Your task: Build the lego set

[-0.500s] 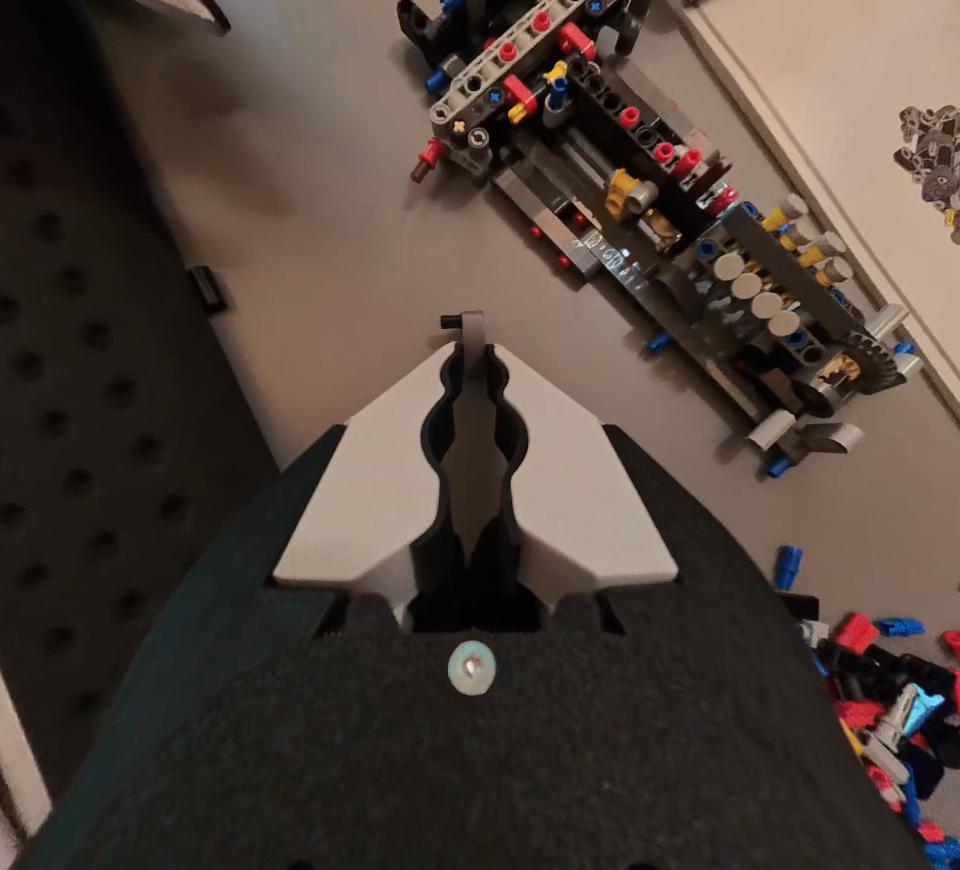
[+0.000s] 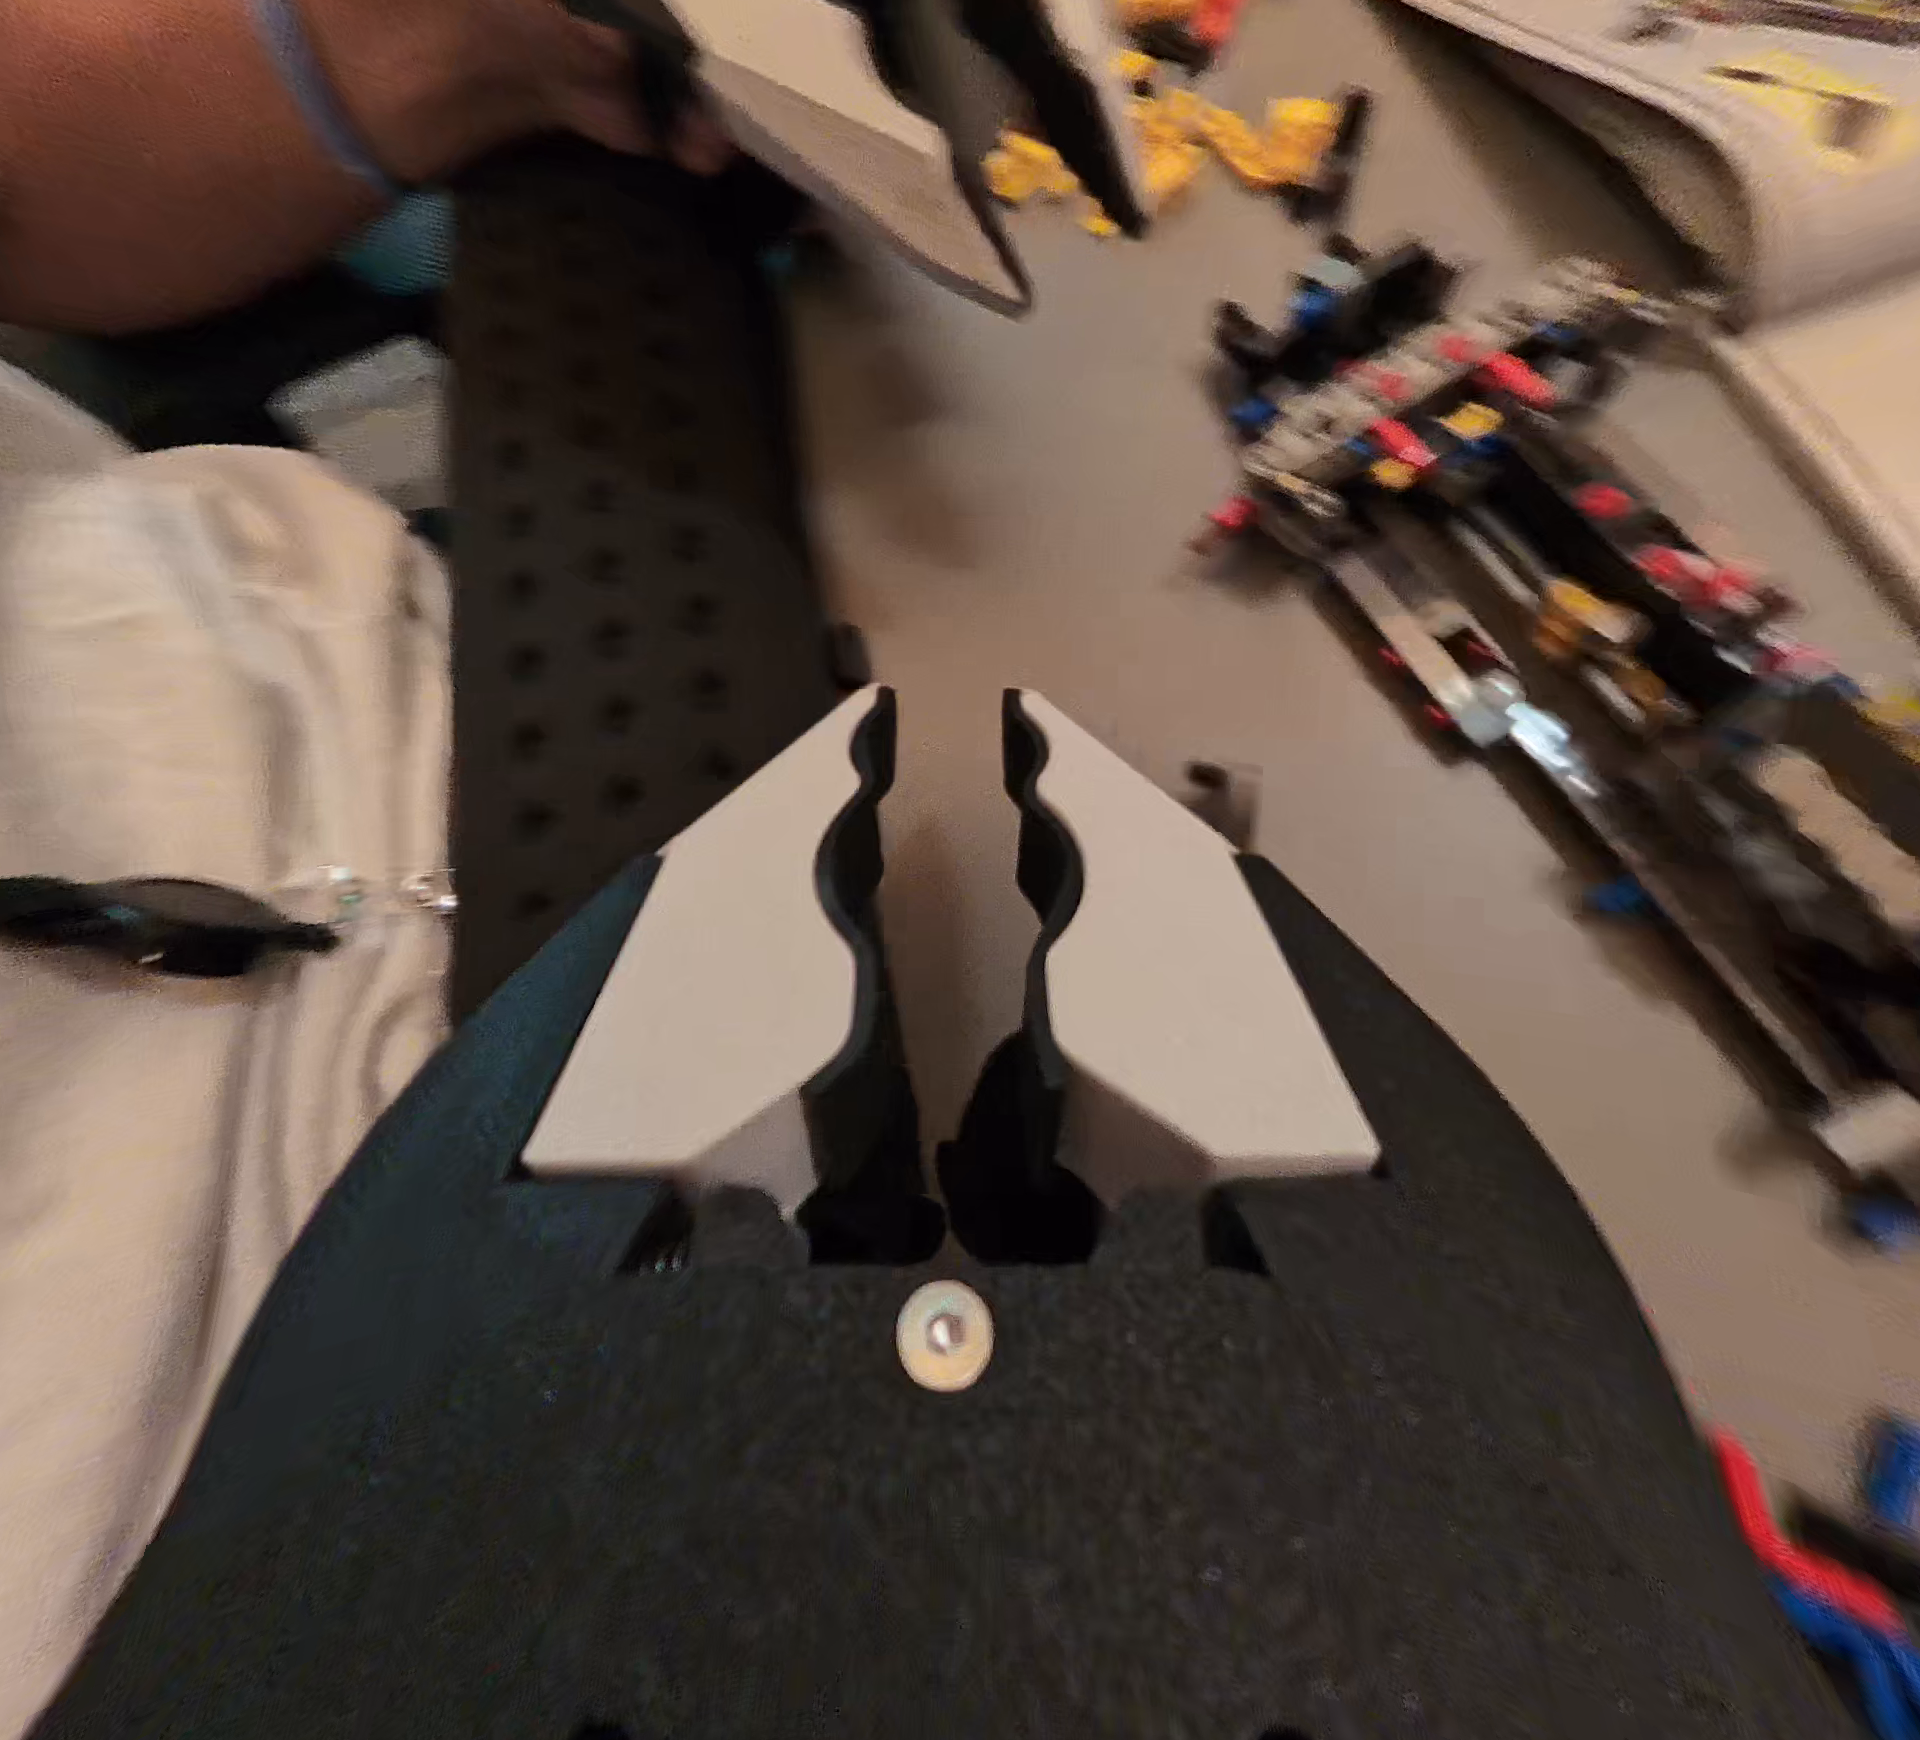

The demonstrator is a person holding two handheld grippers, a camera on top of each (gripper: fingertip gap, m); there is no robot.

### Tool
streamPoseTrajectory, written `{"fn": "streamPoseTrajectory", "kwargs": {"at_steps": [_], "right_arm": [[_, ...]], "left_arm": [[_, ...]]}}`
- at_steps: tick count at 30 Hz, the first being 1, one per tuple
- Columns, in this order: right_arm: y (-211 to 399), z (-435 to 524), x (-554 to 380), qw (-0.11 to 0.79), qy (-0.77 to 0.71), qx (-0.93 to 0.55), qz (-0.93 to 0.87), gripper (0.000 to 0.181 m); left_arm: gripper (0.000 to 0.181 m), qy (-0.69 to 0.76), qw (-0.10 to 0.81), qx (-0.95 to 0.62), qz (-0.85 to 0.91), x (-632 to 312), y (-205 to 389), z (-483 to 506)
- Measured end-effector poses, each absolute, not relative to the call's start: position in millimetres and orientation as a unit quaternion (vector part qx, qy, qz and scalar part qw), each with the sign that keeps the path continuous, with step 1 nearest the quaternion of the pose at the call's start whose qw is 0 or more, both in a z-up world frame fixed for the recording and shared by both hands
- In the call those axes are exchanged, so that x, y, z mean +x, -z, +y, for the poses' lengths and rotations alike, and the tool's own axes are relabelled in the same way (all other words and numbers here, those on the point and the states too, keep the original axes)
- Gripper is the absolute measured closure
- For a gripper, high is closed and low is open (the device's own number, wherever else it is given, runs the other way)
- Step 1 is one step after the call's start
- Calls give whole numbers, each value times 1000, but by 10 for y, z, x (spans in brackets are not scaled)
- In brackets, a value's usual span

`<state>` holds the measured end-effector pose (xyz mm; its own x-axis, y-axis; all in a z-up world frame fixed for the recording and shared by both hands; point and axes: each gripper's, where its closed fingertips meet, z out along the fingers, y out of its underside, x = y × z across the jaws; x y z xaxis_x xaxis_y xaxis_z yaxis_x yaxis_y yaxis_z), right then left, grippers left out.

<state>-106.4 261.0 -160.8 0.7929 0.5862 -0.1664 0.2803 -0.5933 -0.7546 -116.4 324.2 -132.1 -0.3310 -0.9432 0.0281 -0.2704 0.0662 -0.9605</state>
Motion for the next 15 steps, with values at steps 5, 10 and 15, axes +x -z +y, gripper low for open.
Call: {"fn": "streamPoseTrajectory", "kwargs": {"at_steps": [5,10,15], "right_arm": [[1753,2713,-1174,376,-238,-841,-307,162],[1705,2829,-1012,419,-251,-827,-277,162],[1642,2858,-909,446,-264,-827,-217,162]], "left_arm": [[161,497,332,-467,652,-1172,1324,3226],[167,417,271,-393,773,-1412,1546,3177],[161,429,145,-330,828,-1619,1586,3067]]}}
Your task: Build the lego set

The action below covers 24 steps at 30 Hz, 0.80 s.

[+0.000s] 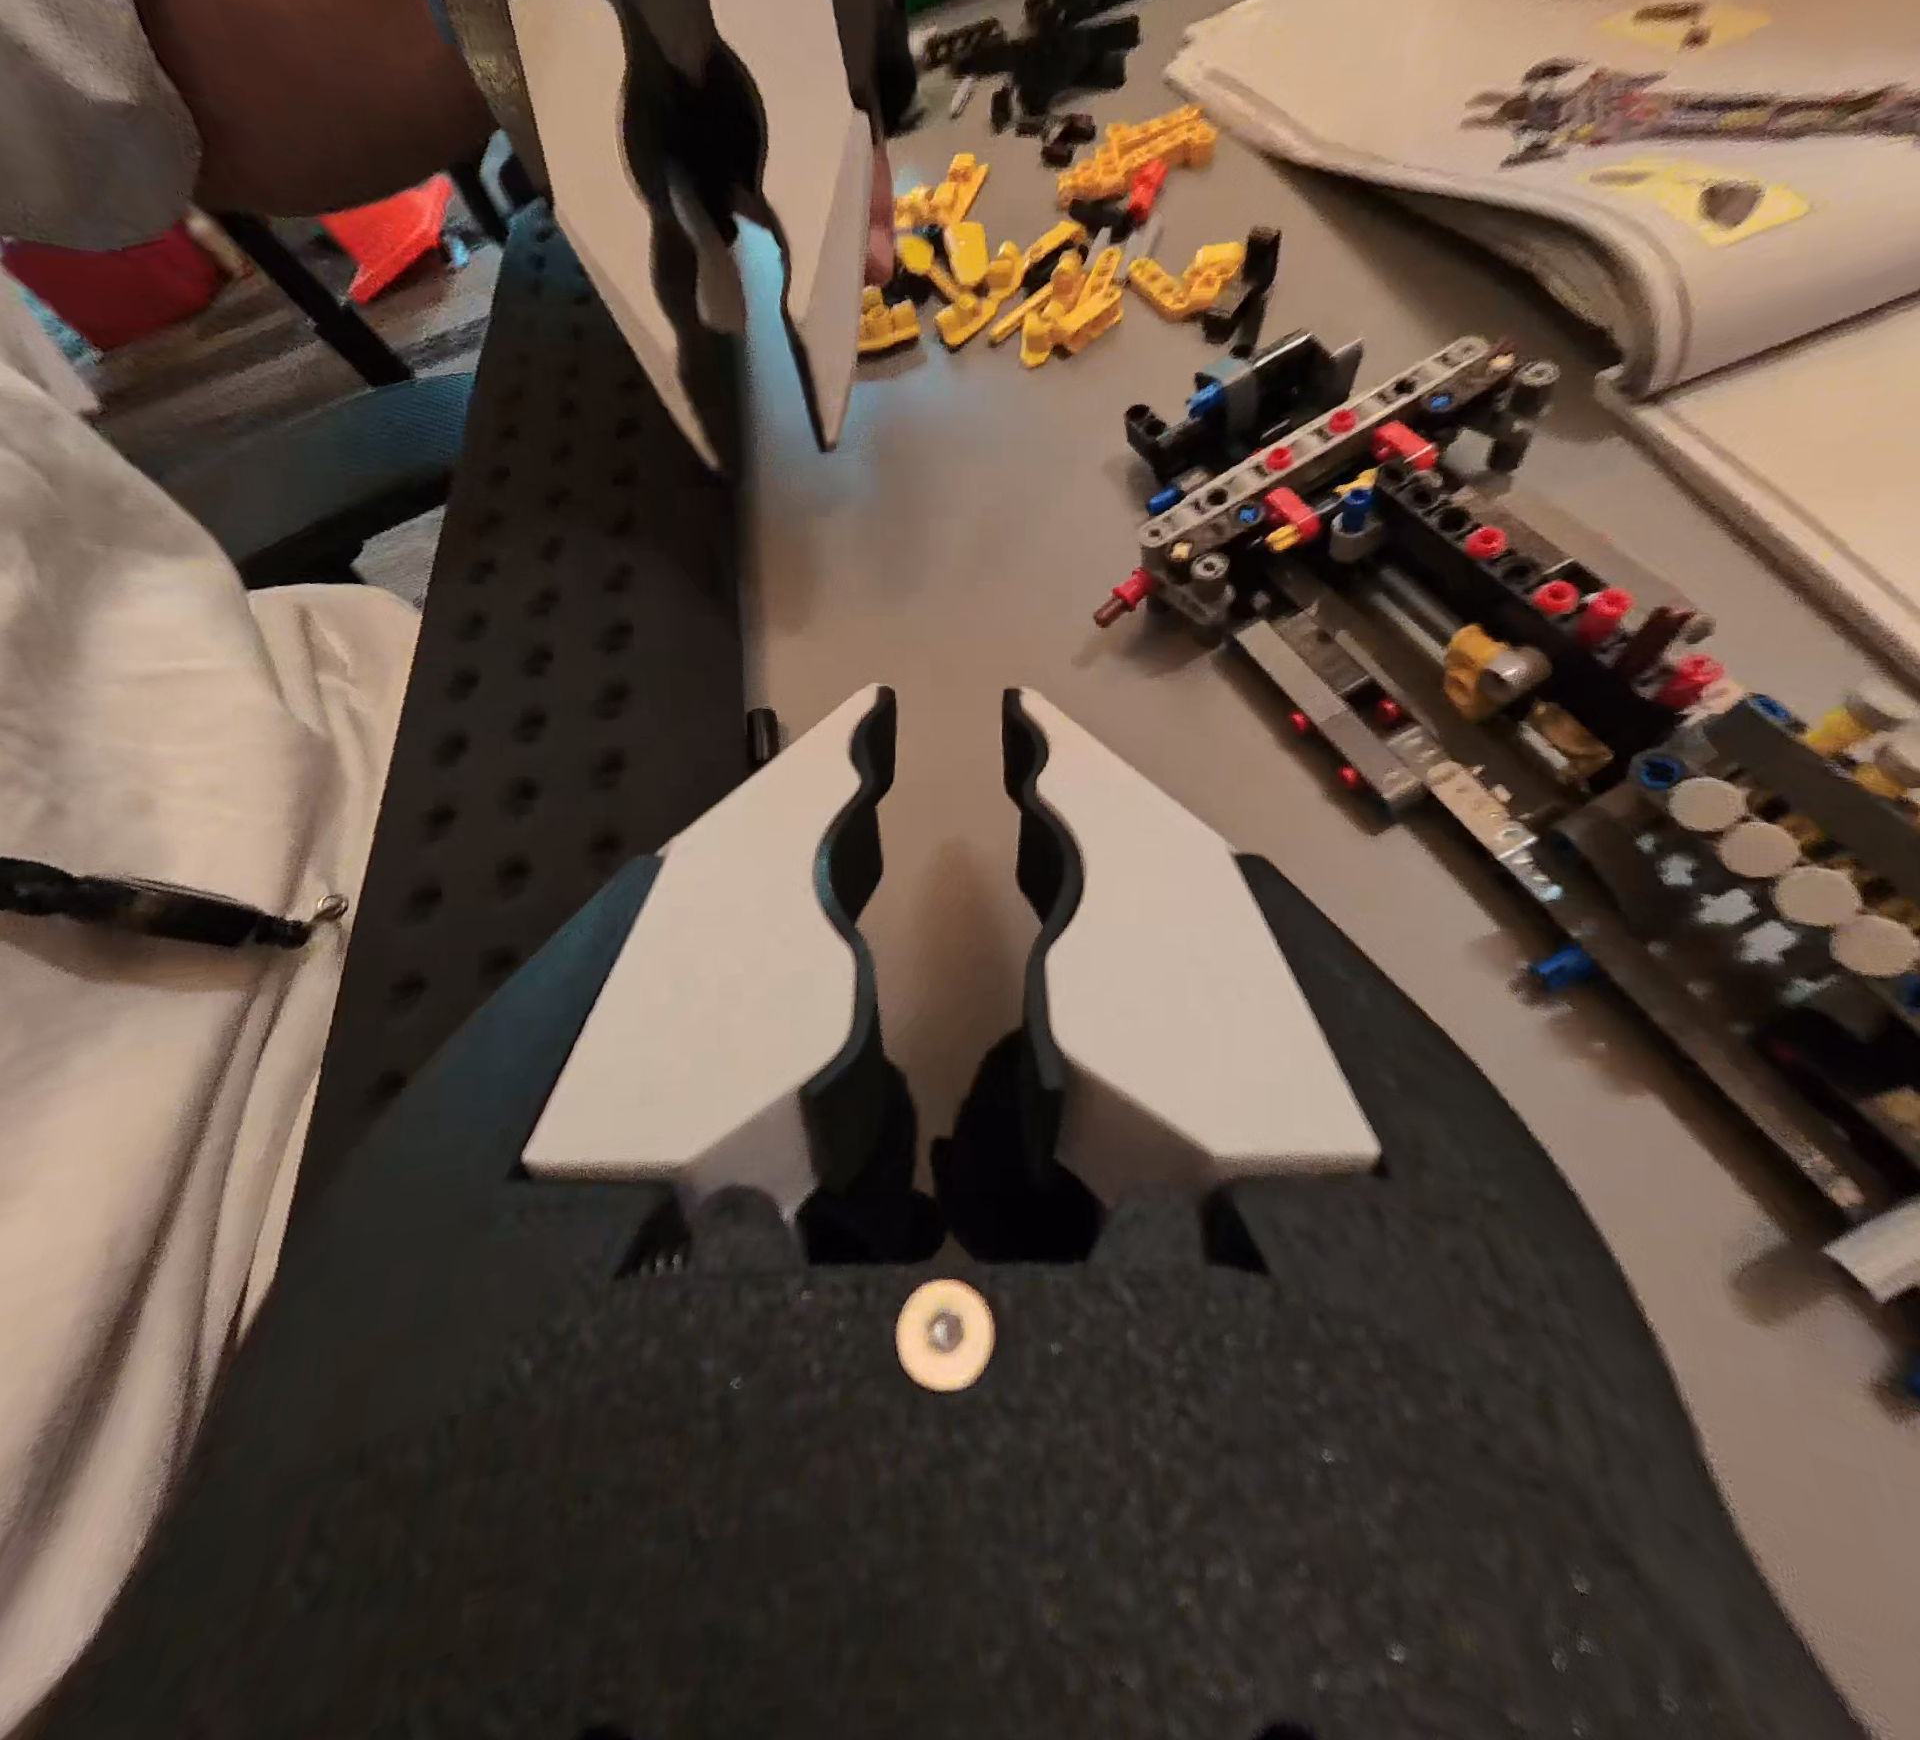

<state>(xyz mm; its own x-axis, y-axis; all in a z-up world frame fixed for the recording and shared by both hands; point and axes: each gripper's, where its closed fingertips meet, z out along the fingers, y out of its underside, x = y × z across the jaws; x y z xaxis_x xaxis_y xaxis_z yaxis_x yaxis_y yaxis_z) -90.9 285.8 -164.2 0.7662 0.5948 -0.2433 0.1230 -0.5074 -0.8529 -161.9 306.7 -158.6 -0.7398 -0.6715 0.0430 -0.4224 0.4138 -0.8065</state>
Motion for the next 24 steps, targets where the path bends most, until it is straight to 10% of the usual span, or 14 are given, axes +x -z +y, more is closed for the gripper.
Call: {"fn": "streamPoseTrajectory", "kwargs": {"at_steps": [24], "right_arm": [[1423,2819,-731,488,-327,-795,-152,163]], "left_arm": [[149,268,52,126,954,-1452,2039,2658]]}}
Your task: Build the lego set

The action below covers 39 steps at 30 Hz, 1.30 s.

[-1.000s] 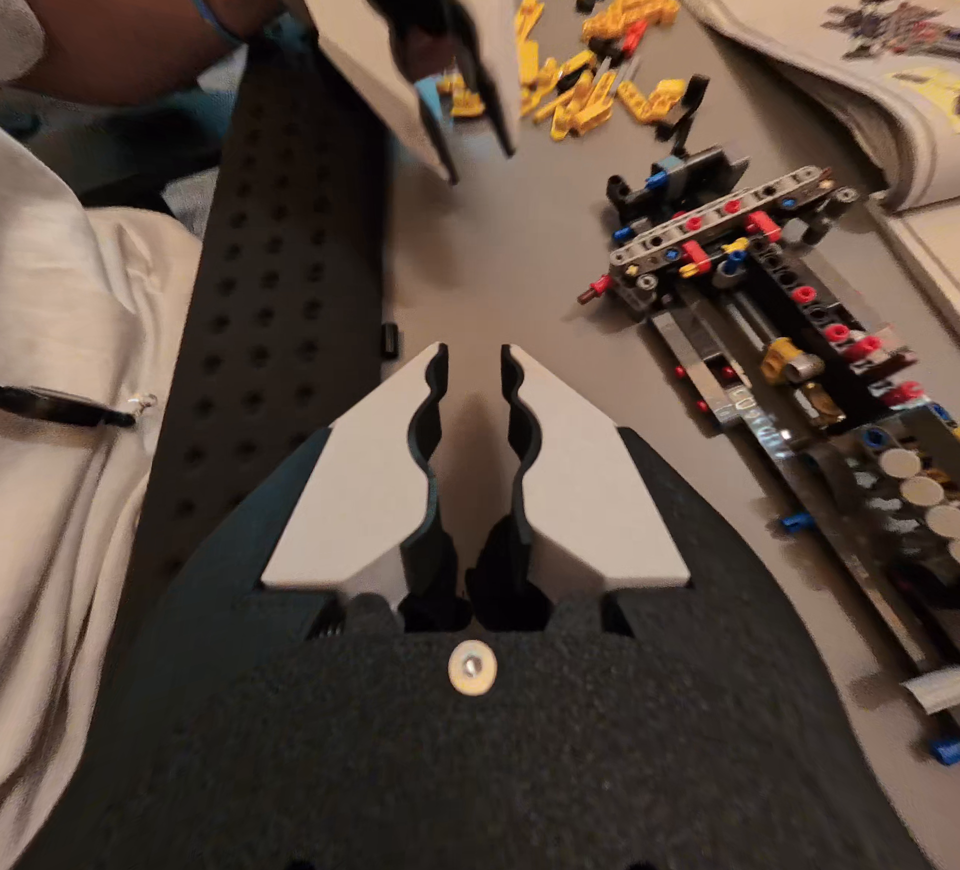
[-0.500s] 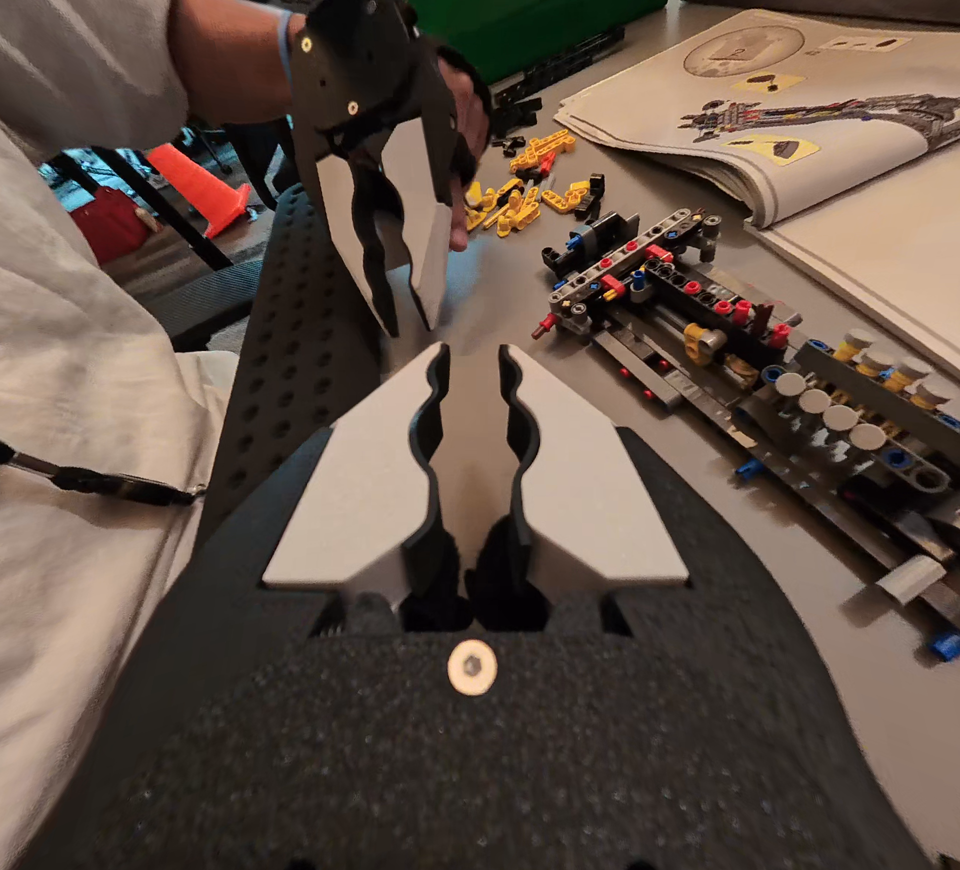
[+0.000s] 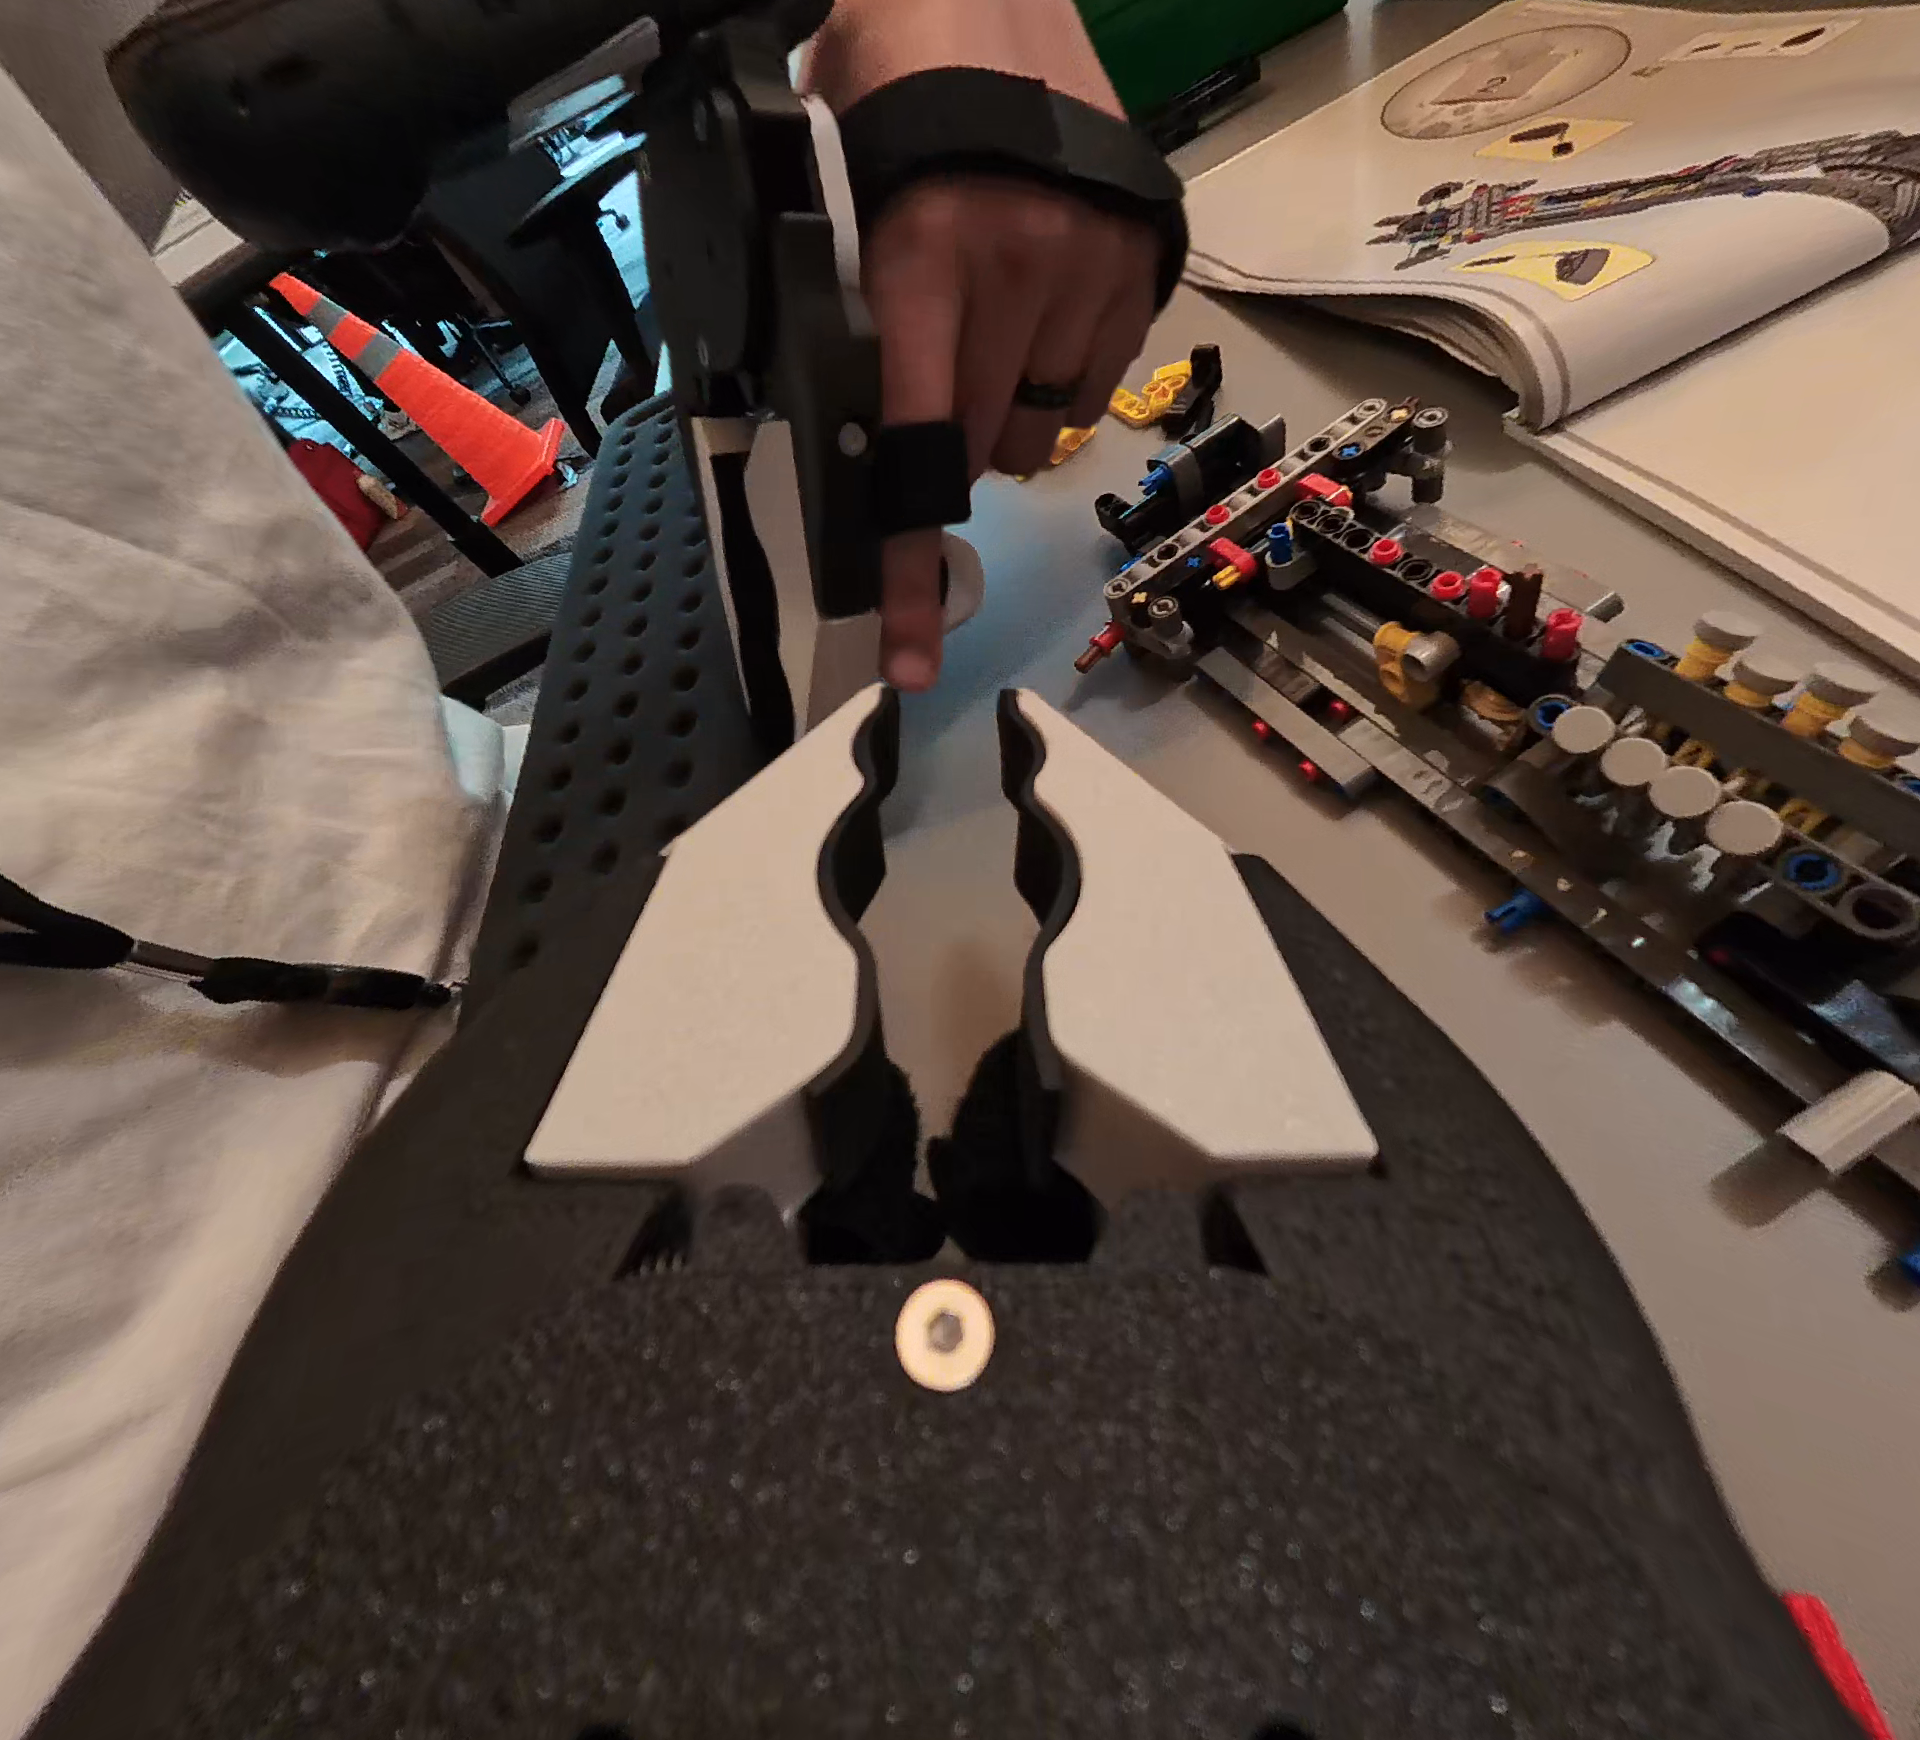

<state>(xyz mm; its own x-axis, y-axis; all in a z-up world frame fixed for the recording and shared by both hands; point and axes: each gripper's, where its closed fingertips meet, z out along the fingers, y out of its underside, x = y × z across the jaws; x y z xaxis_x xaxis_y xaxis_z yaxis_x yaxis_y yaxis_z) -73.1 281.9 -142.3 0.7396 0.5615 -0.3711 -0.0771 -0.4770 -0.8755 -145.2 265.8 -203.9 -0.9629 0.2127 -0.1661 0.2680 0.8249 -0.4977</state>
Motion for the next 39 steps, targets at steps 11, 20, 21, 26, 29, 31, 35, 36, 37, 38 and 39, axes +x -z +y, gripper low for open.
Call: {"fn": "streamPoseTrajectory", "kwargs": {"at_steps": [11,20,21,26,29,31,35,36,37,38,39], "right_arm": [[1380,2782,-770,487,-347,-786,-158,163],[1411,2778,-774,473,-357,-792,-146,163],[1444,2784,-779,464,-358,-798,-140,163],[1425,2899,-762,453,-385,-800,-83,163],[1260,2921,-863,451,-448,-769,-71,164],[1191,2893,-977,435,-490,-752,-77,163],[1150,2846,-1158,414,-526,-737,-90,167],[1144,2819,-1205,406,-536,-734,-96,168],[1138,2811,-1229,405,-538,-732,-98,169],[1139,2815,-1231,409,-535,-733,-96,174],[1137,2800,-1242,408,-537,-732,-99,175]], "left_arm": [[166,234,5,237,943,-1528,2061,2635],[167,283,100,85,950,-1309,2003,2649],[166,289,131,57,947,-1235,1952,2671],[167,315,289,-90,899,-944,1534,2882],[167,348,328,-146,866,-978,1325,2907],[167,346,345,-153,859,-1017,1268,2901],[167,338,358,-137,860,-1096,1211,2807],[167,336,359,-131,861,-1110,1202,2780],[167,334,357,-124,863,-1133,1202,2750],[167,331,359,-119,864,-1144,1195,2729],[167,328,361,-113,866,-1157,1193,2715]]}}
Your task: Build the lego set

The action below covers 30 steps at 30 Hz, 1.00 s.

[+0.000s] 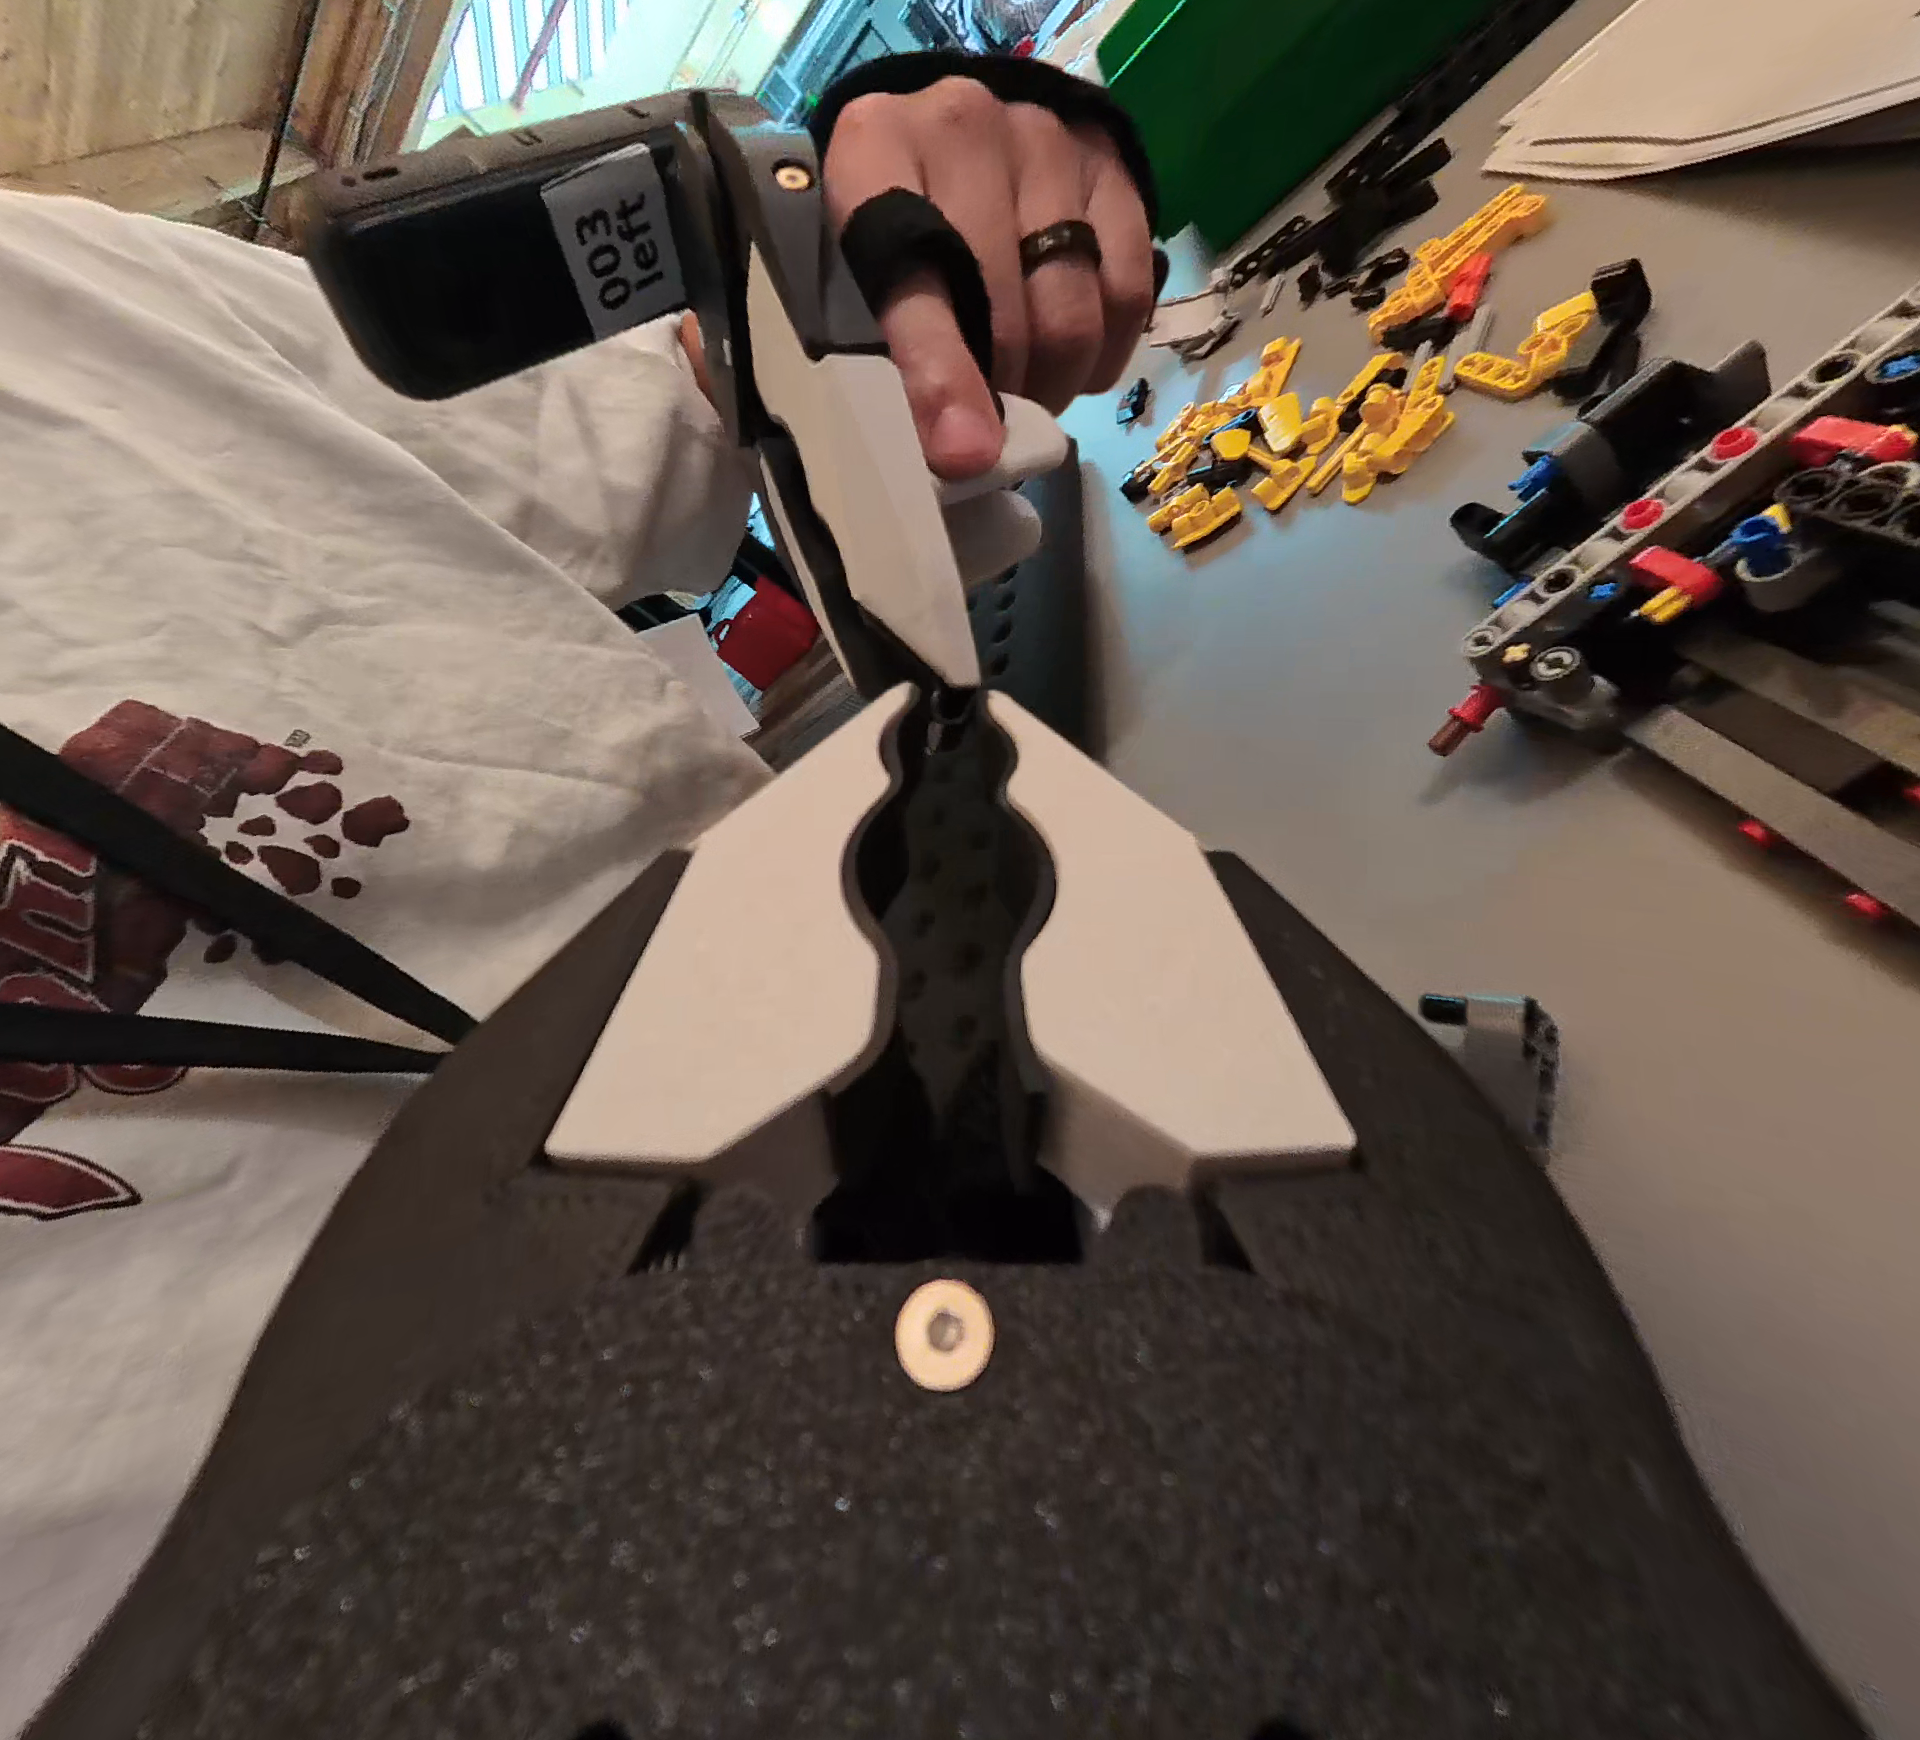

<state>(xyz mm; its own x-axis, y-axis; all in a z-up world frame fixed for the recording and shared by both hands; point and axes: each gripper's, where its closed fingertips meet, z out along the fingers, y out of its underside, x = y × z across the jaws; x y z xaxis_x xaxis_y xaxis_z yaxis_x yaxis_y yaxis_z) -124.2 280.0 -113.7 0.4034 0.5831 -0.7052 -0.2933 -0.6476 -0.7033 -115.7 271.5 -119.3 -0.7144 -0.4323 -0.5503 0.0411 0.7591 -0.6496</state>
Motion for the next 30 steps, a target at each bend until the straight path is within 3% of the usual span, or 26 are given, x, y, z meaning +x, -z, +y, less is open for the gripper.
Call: {"fn": "streamPoseTrajectory", "kwargs": {"at_steps": [5,8,15,19,30], "right_arm": [[1098,2845,-1192,424,-541,-723,-67,175],[1015,2949,-988,456,-553,-698,-1,176],[736,3017,-915,494,-626,-600,61,176],[744,3017,-961,488,-637,-593,65,175],[713,2972,-930,469,-669,-574,61,171]], "left_arm": [[166,316,378,-153,857,-1118,1156,2776],[147,340,417,-249,805,-1013,1036,2902],[160,347,569,-325,671,-858,810,2996],[174,369,576,-324,654,-841,801,2922],[175,368,597,-328,633,-861,764,2983]]}}
